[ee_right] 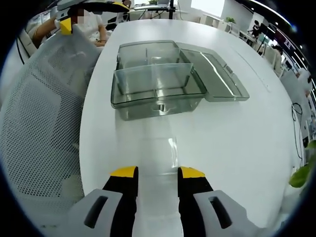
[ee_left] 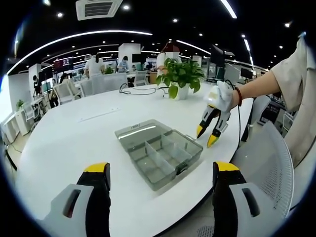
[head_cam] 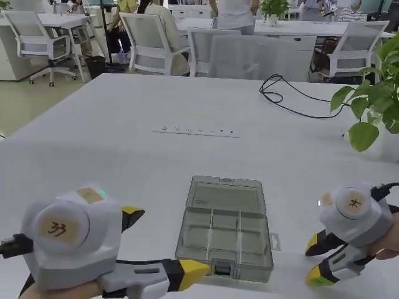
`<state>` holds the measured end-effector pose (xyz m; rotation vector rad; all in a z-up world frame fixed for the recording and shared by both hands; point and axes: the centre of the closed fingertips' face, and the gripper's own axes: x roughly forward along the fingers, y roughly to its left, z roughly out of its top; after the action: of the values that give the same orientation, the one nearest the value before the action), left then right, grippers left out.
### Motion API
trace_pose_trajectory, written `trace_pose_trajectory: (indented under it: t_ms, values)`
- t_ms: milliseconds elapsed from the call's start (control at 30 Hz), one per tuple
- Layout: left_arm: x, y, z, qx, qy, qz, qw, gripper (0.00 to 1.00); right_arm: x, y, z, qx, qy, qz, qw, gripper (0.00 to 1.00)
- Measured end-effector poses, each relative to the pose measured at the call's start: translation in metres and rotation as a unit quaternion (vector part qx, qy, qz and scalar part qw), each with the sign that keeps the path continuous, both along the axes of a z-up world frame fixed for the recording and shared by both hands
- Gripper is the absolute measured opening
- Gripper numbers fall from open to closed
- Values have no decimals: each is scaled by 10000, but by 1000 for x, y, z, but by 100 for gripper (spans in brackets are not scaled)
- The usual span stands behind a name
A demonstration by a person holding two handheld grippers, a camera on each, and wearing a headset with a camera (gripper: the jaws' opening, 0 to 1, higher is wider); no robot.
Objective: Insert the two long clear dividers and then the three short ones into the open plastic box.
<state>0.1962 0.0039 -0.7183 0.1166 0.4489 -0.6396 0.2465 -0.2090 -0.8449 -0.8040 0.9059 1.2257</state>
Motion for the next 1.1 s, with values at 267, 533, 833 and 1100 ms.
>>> trace_pose_trajectory:
  t_ms: [267, 533, 833, 1100]
  values:
    - [0, 4, 1, -92, 42, 80, 9999, 85, 6, -8, 6, -77, -473, -181, 9987, 32]
    - [-4, -1, -3, -144, 189, 87, 9997, 81, 16, -3, 36, 255, -1108, -484, 9923, 32]
    - [-8, -14, 0, -521, 270, -76, 9982, 68, 14, 12, 73, 320, -1708, -470, 9837, 32]
    - [-10, -26, 5, -971, 336, -157, 9946, 58, 2, 37, 94, 536, -2089, -185, 9763, 32]
